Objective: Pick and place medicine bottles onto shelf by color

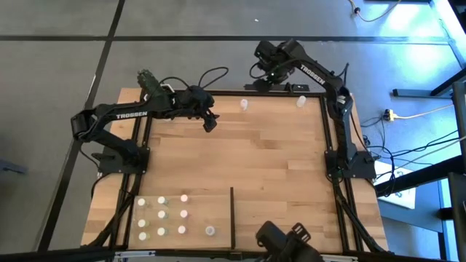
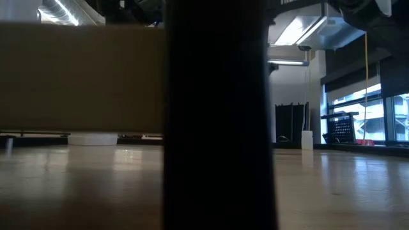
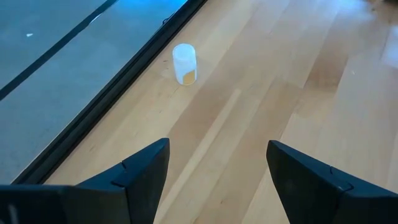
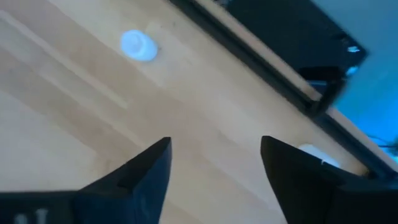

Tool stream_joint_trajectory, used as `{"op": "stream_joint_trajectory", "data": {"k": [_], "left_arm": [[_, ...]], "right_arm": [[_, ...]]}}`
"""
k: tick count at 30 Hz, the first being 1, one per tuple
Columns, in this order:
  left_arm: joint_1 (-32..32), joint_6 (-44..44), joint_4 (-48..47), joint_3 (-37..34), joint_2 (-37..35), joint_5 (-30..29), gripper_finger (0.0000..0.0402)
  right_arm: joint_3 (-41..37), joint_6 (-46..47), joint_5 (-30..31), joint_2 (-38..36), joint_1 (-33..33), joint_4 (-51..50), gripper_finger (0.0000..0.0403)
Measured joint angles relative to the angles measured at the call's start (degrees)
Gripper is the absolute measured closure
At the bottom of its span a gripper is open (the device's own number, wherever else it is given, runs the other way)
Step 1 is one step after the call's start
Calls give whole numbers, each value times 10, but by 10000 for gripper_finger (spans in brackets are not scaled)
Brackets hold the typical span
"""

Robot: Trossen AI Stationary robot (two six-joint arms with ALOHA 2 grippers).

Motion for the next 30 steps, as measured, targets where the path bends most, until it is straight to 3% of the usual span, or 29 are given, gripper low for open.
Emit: {"op": "stream_joint_trajectory", "data": {"k": [6, 10, 18, 24, 30], "left_arm": [[0, 0, 0, 0, 0, 0, 139], [0, 0, 0, 0, 0, 0, 139], [0, 0, 0, 0, 0, 0, 139], [0, 0, 0, 0, 0, 0, 139], [0, 0, 0, 0, 0, 0, 139]], "right_arm": [[-93, -47, -73, 2, -10, 95, 83], [-126, -81, -87, 2, -10, 140, 53], [-142, -192, -87, 1, 23, 276, 49], [-142, -286, -88, 4, 31, 277, 49], [-170, -355, -131, 17, 33, 298, 49]]}}
